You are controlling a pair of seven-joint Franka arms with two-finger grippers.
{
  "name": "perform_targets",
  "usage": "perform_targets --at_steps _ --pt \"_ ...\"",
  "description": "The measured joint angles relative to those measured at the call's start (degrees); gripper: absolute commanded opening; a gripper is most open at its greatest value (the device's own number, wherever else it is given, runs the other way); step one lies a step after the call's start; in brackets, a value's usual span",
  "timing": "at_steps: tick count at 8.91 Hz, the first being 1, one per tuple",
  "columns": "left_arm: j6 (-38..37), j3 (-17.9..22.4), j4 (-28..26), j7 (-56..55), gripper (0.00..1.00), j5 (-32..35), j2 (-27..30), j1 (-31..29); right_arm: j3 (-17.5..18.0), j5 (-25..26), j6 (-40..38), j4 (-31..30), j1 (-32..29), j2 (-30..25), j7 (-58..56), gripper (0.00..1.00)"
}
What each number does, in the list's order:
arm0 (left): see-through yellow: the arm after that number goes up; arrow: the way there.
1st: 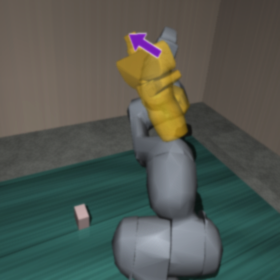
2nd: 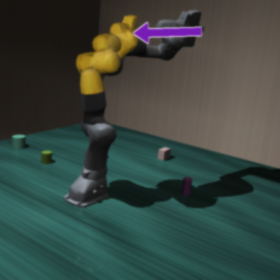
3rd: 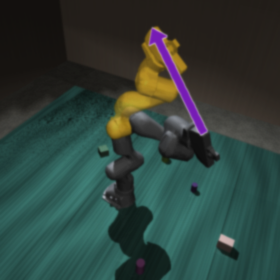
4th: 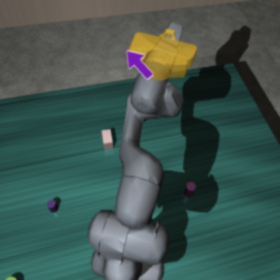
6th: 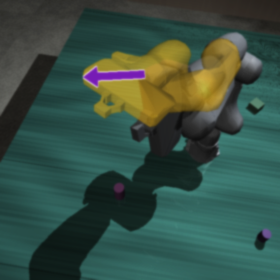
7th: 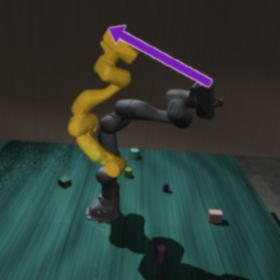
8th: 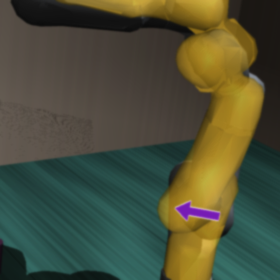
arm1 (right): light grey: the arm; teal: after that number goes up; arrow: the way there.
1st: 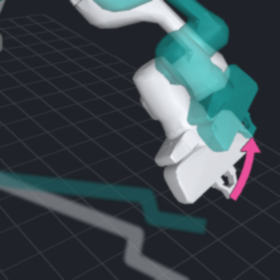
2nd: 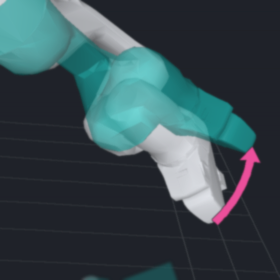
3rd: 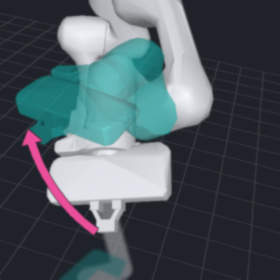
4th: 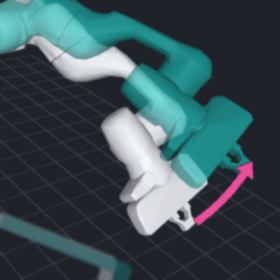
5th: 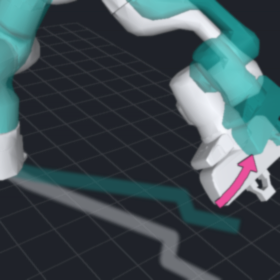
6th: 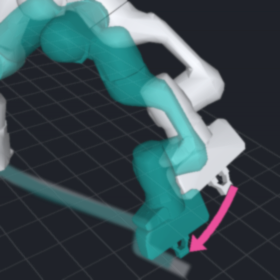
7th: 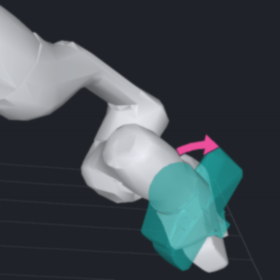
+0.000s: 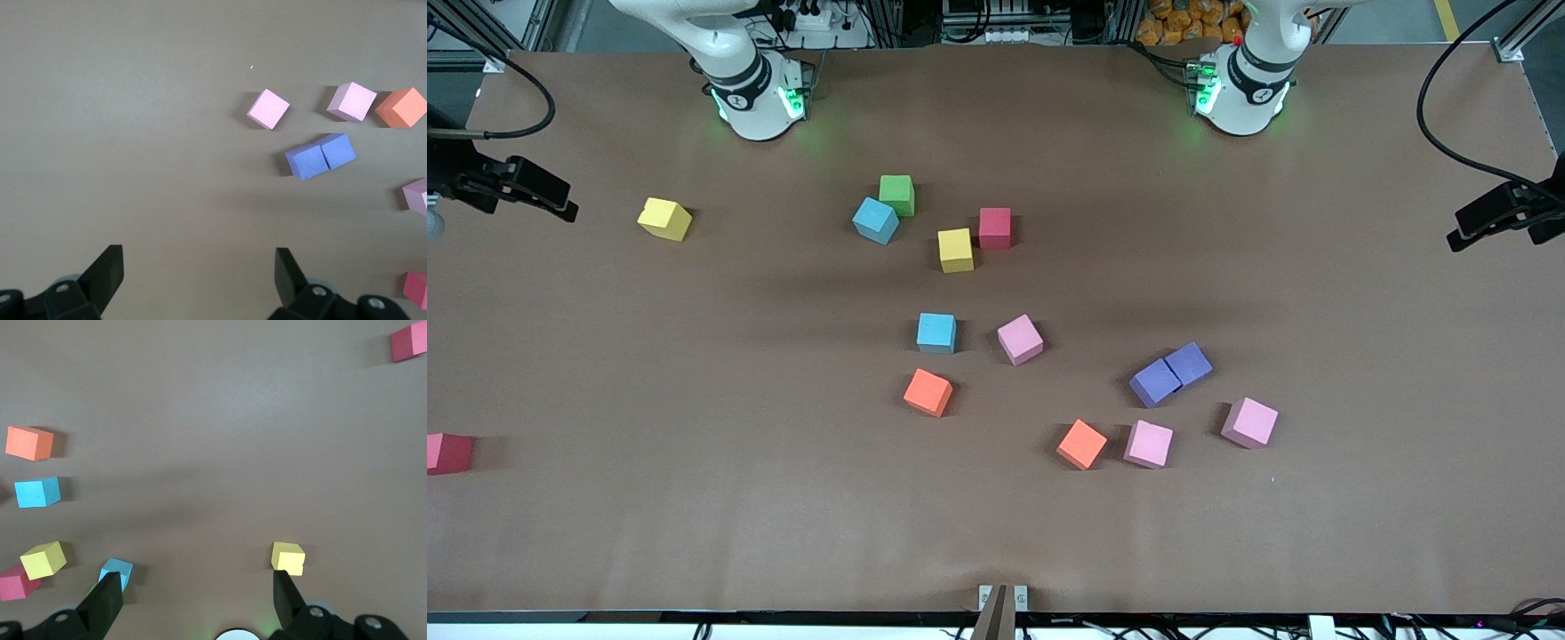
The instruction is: Form number 2 with 11 blocks
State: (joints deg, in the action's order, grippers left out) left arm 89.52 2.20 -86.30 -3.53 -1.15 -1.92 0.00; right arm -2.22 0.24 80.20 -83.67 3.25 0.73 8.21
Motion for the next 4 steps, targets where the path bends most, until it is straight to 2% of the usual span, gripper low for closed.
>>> perform_targets --at_steps 4 --pt "2.8 0.0 -5.1 -0.2 1.0 0.0 -1.6 0.0 0.0 0.0 0.0 0.0 -0.9 0.0 0.0 1.0"
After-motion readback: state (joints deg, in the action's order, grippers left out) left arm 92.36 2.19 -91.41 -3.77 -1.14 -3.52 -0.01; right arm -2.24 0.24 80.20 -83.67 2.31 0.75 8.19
